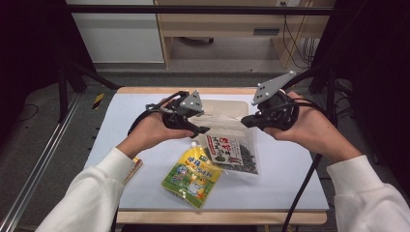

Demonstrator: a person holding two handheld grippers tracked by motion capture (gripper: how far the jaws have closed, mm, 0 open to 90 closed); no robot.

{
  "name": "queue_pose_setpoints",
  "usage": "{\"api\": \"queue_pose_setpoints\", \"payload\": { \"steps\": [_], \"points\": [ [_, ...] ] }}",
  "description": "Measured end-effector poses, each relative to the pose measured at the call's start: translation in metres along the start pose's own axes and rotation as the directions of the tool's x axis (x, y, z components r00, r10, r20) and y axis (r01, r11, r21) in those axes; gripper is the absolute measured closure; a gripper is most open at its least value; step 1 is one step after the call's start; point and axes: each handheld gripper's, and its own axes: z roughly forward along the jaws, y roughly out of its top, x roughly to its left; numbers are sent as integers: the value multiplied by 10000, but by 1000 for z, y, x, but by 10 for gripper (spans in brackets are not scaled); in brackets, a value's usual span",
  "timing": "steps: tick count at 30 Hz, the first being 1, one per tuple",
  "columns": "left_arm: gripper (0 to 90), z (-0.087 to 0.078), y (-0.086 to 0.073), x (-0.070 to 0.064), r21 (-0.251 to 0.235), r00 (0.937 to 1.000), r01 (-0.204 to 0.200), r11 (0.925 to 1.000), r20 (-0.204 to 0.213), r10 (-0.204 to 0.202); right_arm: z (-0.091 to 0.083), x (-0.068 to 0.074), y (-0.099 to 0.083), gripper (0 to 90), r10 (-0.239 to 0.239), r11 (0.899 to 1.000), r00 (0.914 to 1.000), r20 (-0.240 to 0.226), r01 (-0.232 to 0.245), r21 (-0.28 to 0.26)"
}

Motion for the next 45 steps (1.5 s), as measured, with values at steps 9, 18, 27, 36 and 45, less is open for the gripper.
{"api": "queue_pose_setpoints", "payload": {
  "steps": [9, 18, 27, 36, 45],
  "points": [
    [750, 4, -4, -8, 20, 9985, -325, 9995, 435, 324, -1, 1, -3, 871, -123, 9996, 9999, -15, 124, 256],
    [796, 2, -3, -12, -16, 9952, -795, 9968, 566, 795, 6, 3, -3, 700, -420, 9974, 9985, 345, 399, 607],
    [801, 0, -1, -17, -193, 9902, -1199, 9926, 696, 1209, 24, 4, 4, 547, -744, 9938, 9967, 321, 714, 852],
    [797, 1, 0, -17, -372, 9913, -1106, 9932, 671, 1129, 39, 7, 13, 573, -959, 9895, 9953, 102, 943, 1093],
    [713, 2, -2, -15, -499, 9958, -526, 9974, 719, 561, 45, 7, 9, 801, -683, 9894, 9976, -112, 692, 1280]
  ]
}}
